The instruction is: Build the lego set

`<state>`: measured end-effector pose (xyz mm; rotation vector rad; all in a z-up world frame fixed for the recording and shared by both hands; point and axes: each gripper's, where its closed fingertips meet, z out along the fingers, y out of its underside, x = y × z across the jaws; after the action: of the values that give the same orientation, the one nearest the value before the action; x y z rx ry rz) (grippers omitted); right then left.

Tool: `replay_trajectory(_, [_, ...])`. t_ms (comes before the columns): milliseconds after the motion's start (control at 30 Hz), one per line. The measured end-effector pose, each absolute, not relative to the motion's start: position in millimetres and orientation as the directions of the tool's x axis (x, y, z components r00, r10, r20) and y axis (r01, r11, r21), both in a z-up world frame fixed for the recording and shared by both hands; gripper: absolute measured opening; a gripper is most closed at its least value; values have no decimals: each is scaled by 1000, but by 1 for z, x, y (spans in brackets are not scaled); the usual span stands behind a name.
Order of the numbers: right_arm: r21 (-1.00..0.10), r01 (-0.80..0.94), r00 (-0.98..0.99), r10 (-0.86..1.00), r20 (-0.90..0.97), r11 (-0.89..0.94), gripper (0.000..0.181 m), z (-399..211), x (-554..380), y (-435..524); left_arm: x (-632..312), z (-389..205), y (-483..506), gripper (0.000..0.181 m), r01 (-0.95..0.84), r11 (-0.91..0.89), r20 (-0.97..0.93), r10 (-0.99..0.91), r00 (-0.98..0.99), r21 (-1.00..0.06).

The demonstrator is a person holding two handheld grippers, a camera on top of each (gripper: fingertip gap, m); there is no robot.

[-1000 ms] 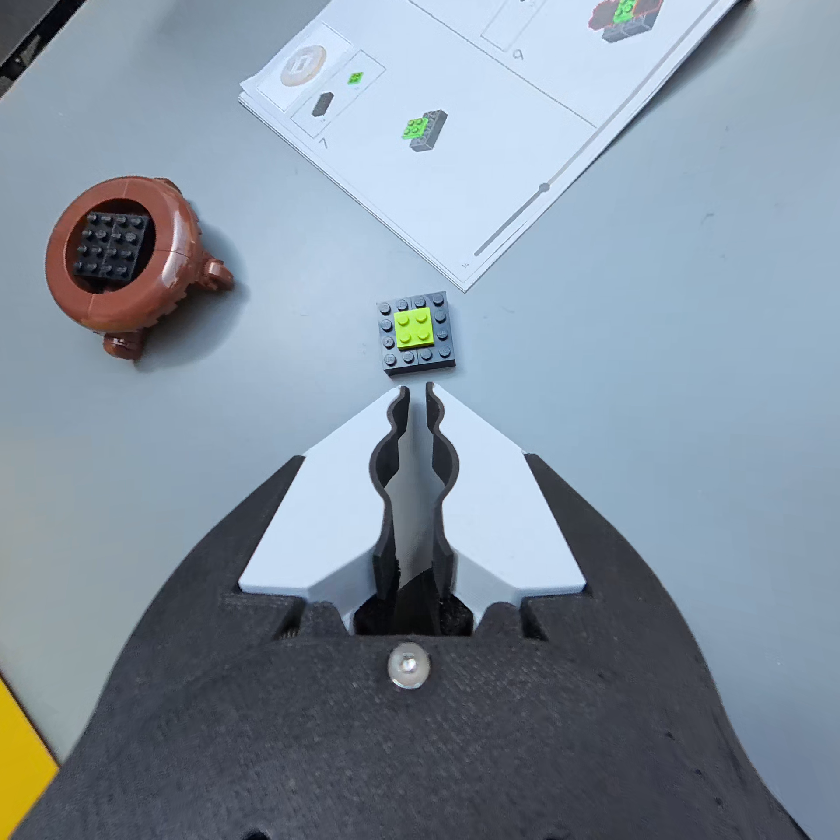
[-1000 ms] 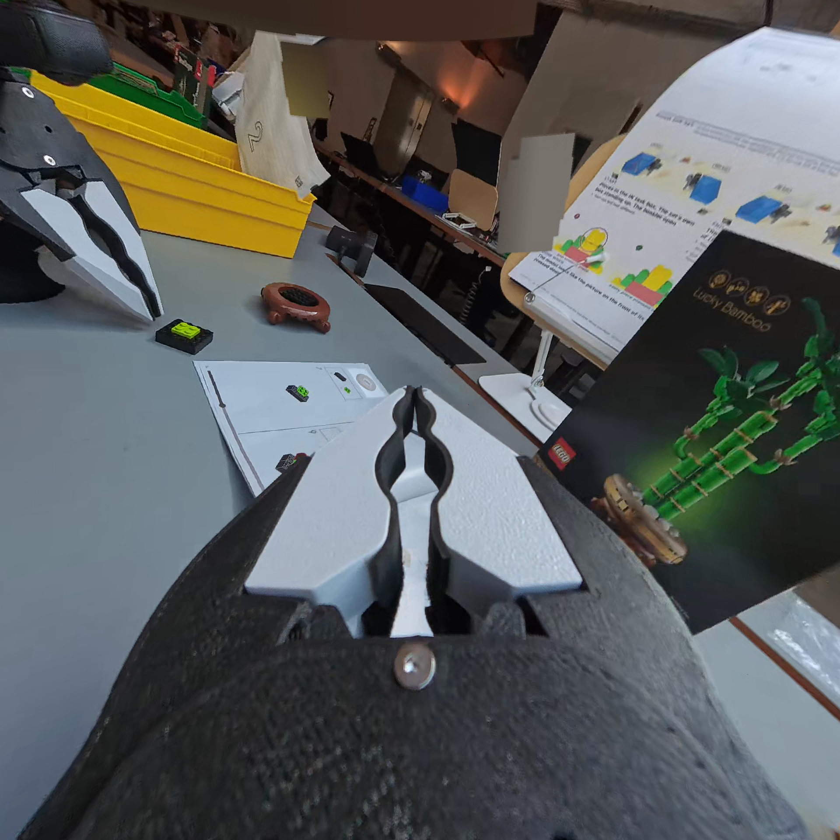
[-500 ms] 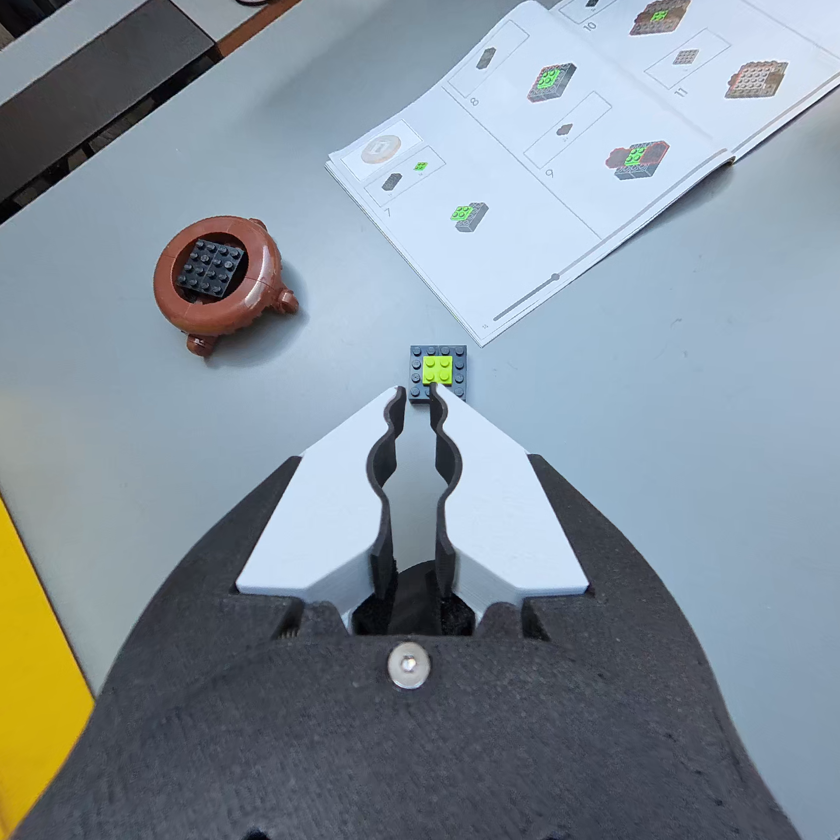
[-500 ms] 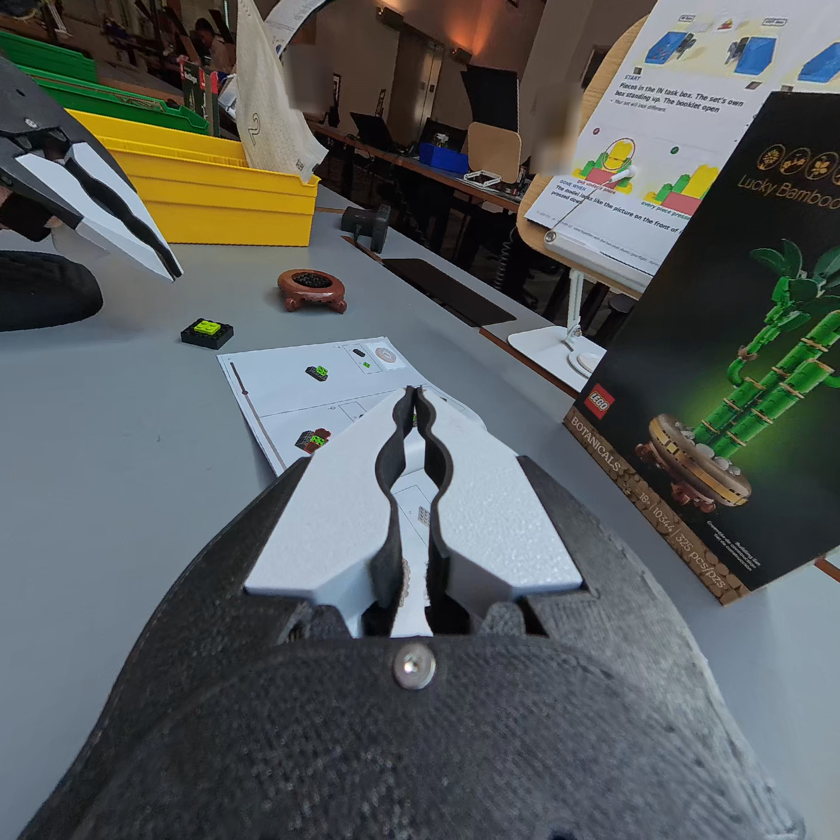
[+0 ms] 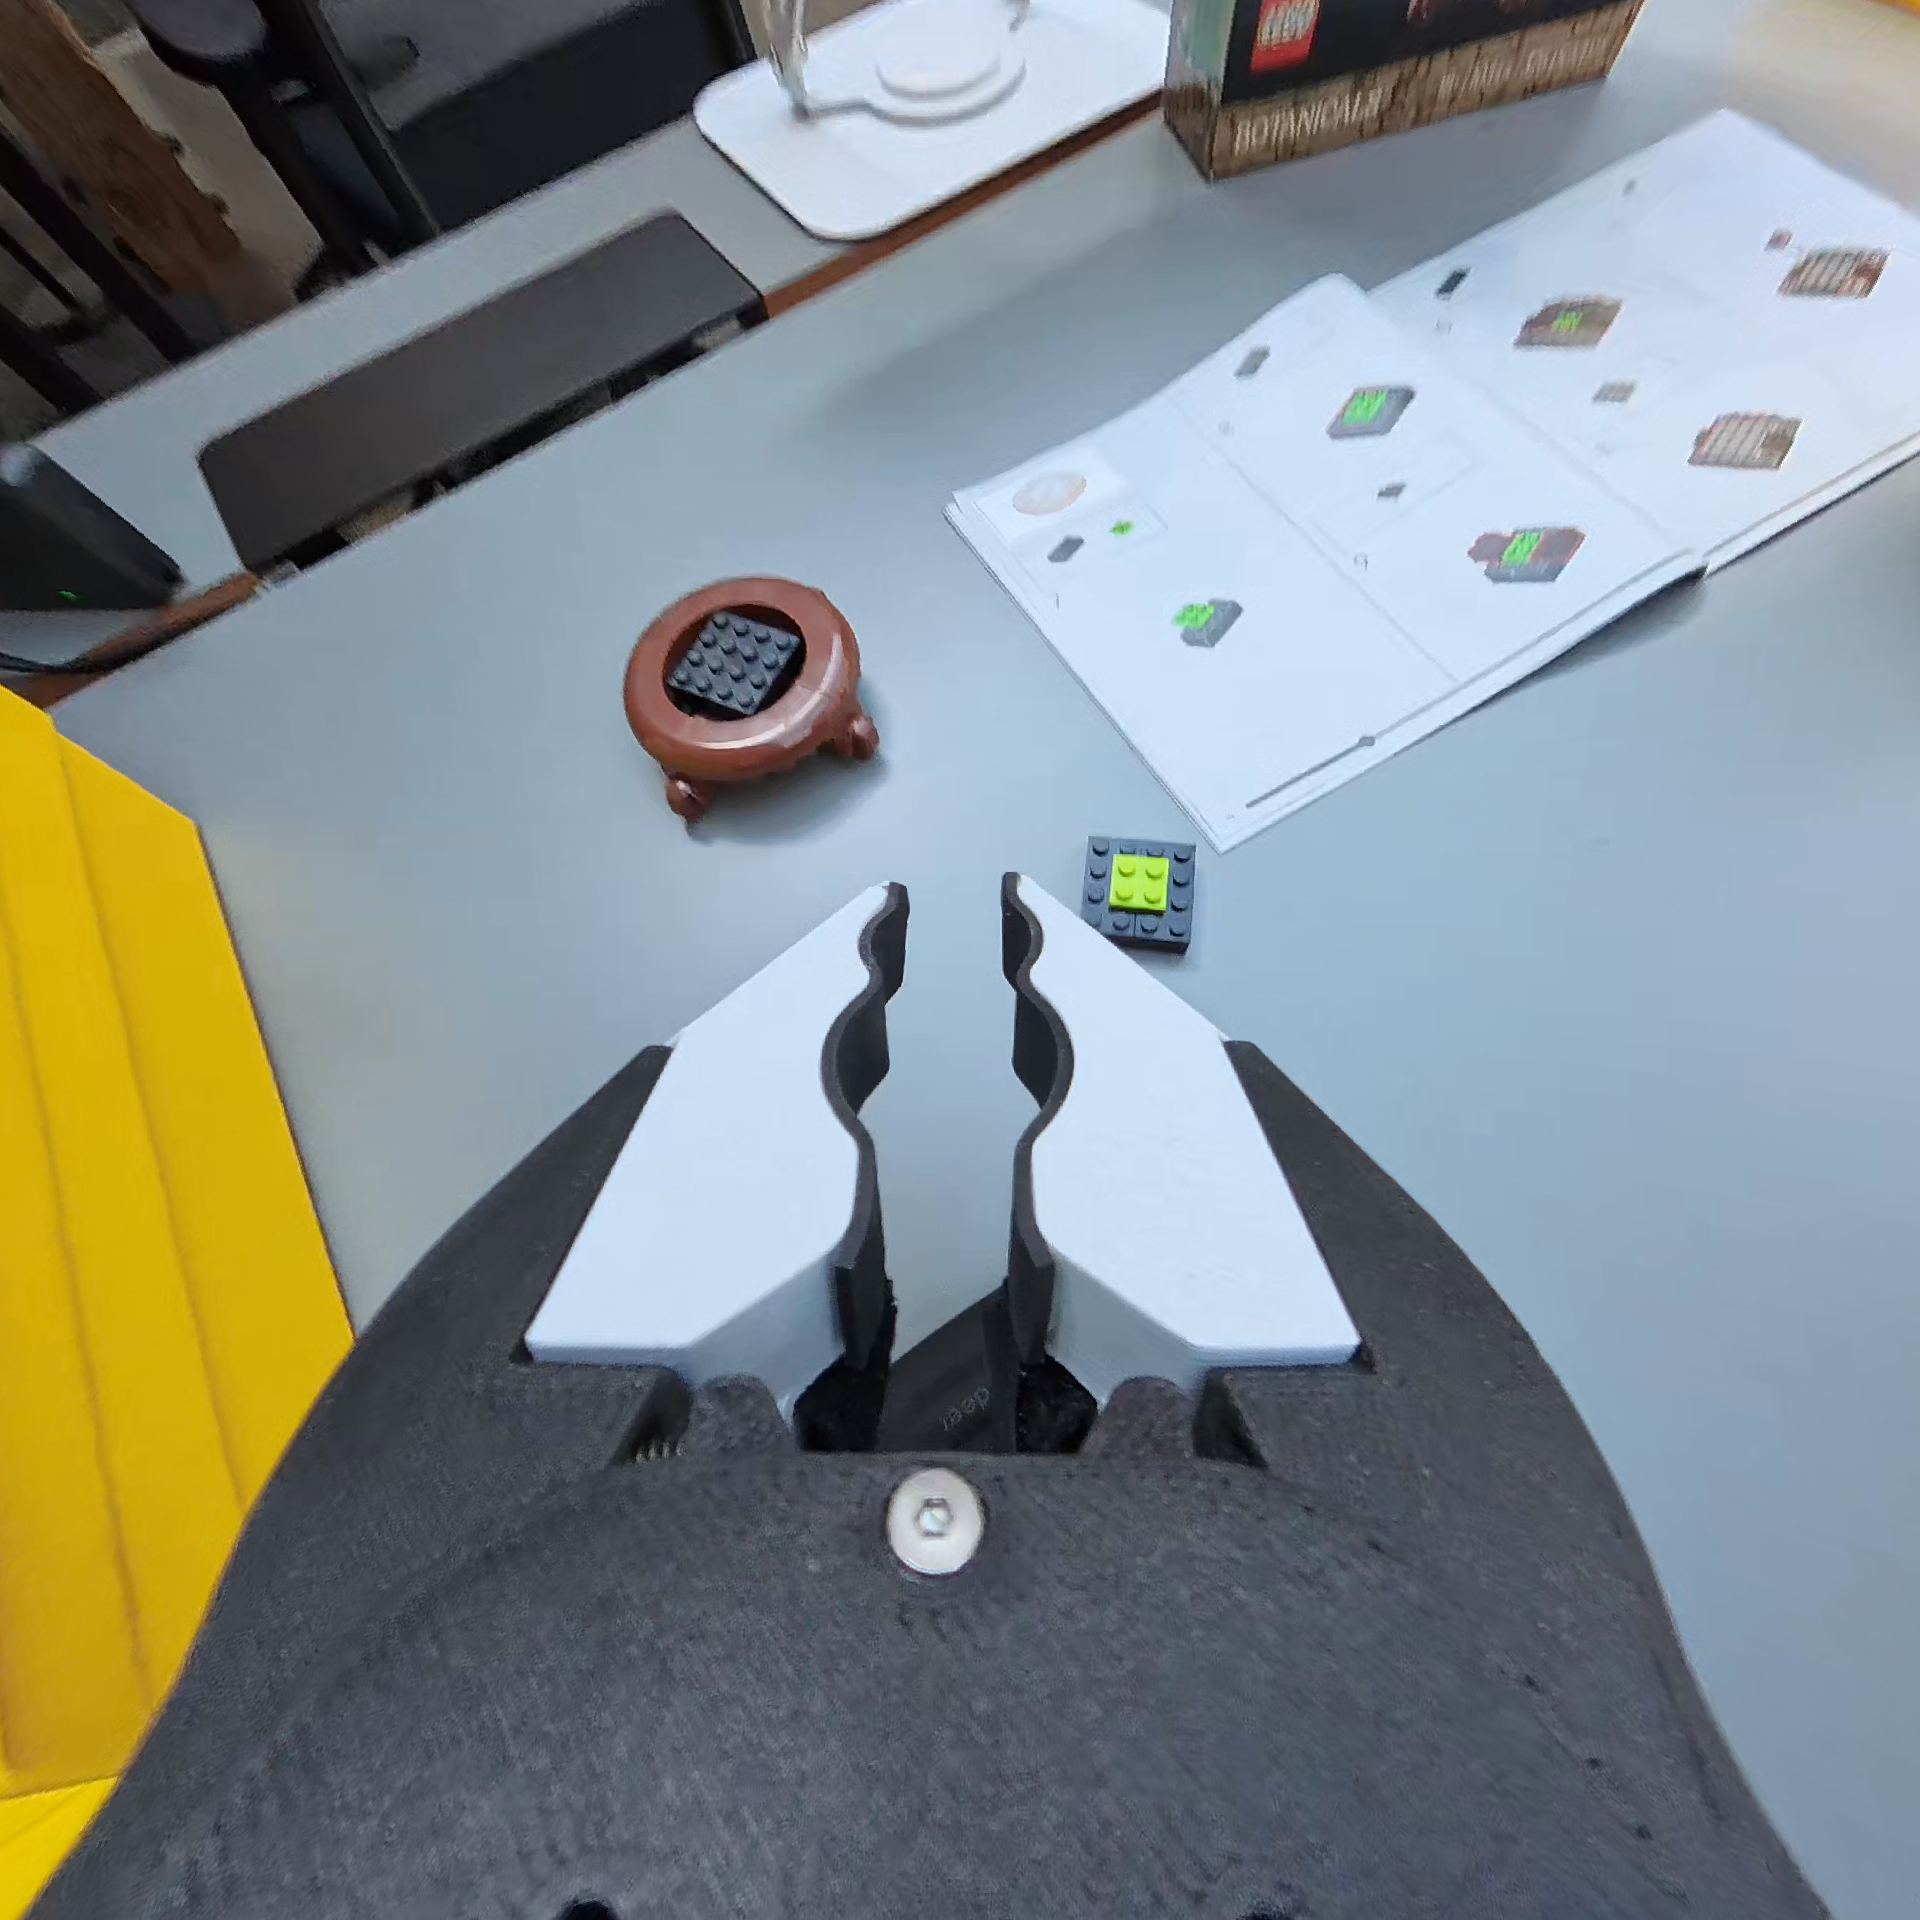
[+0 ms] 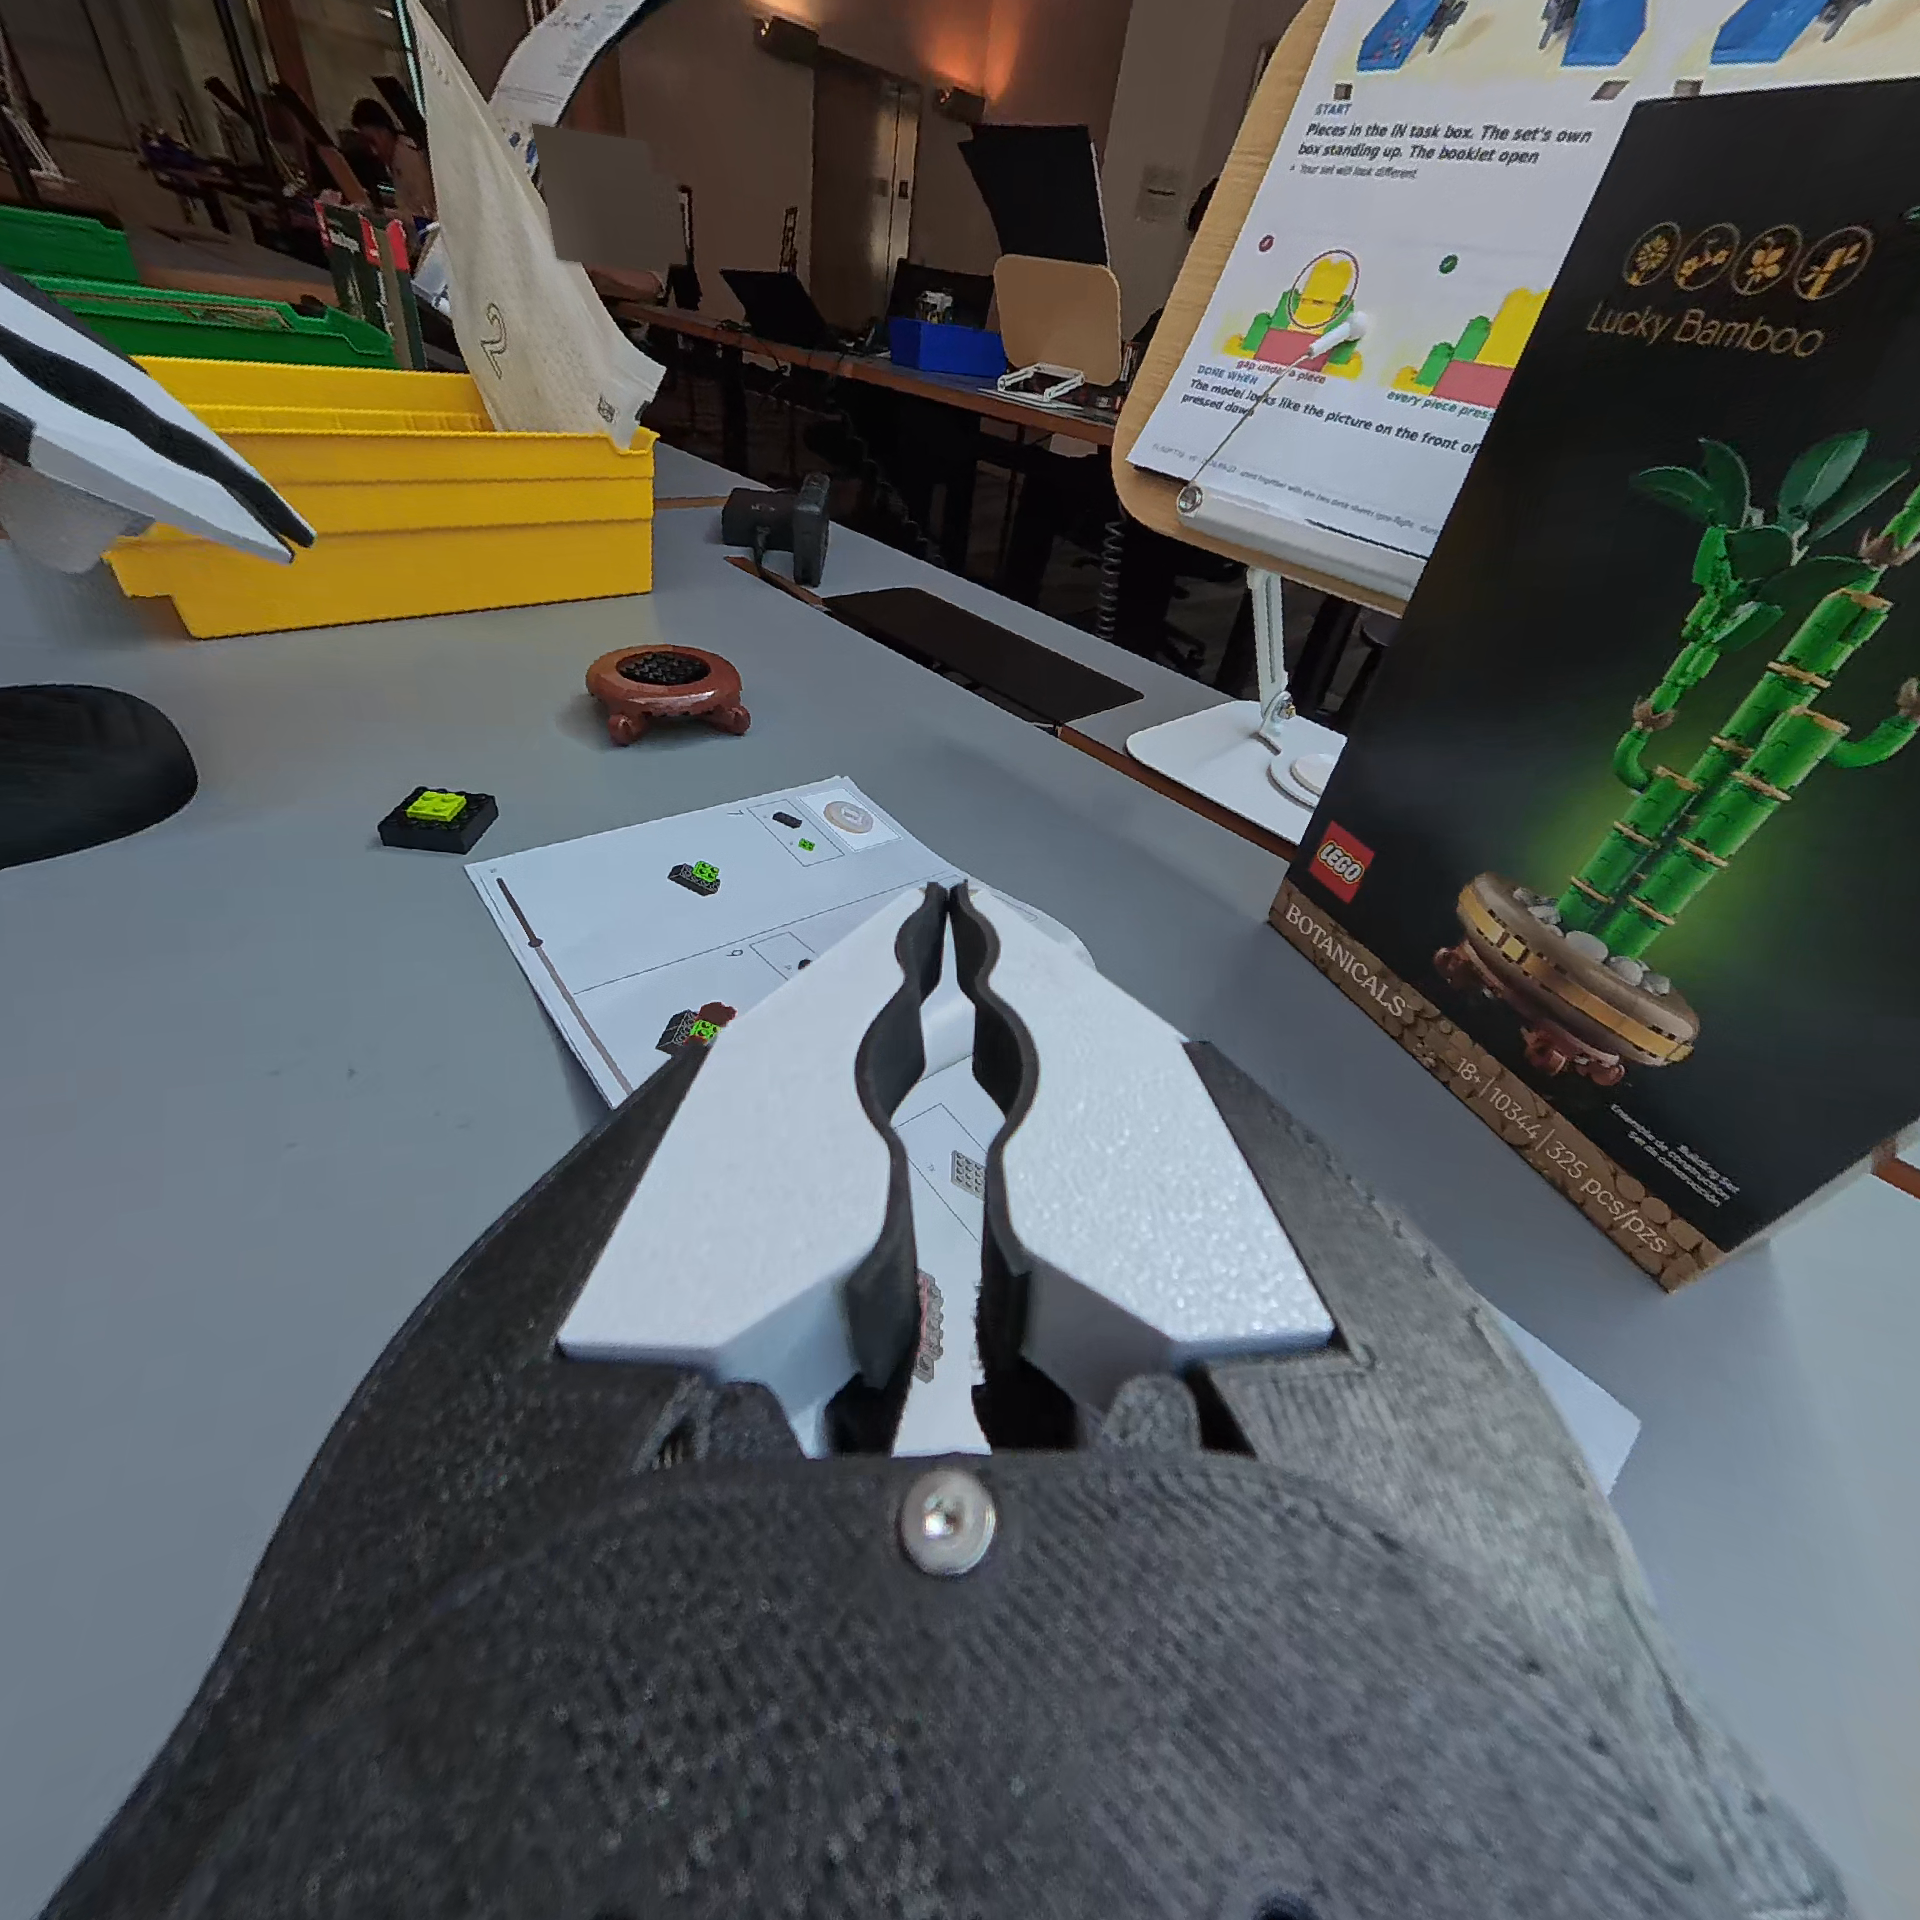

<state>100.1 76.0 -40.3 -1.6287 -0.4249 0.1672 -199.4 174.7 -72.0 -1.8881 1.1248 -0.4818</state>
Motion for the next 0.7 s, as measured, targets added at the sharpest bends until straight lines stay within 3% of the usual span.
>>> replay_trajectory(433, [-992, 104, 936, 345, 74, -67, 10, -36, 106, 74, -258, -14, 200, 20, -362, -167, -145, -705, 694, -917])
replay_trajectory(567, [-986, 158, 936, 325, 136, -43, 18, -31, 111, 74, -289, 4, 219, 19, -391, -118, -241, -616, 749, -913])
replay_trajectory(700, [-975, 222, 930, 300, 213, 4, 24, -20, 112, 71, -324, 50, 230, 18, -254, -16, -208, -529, 823, -967])
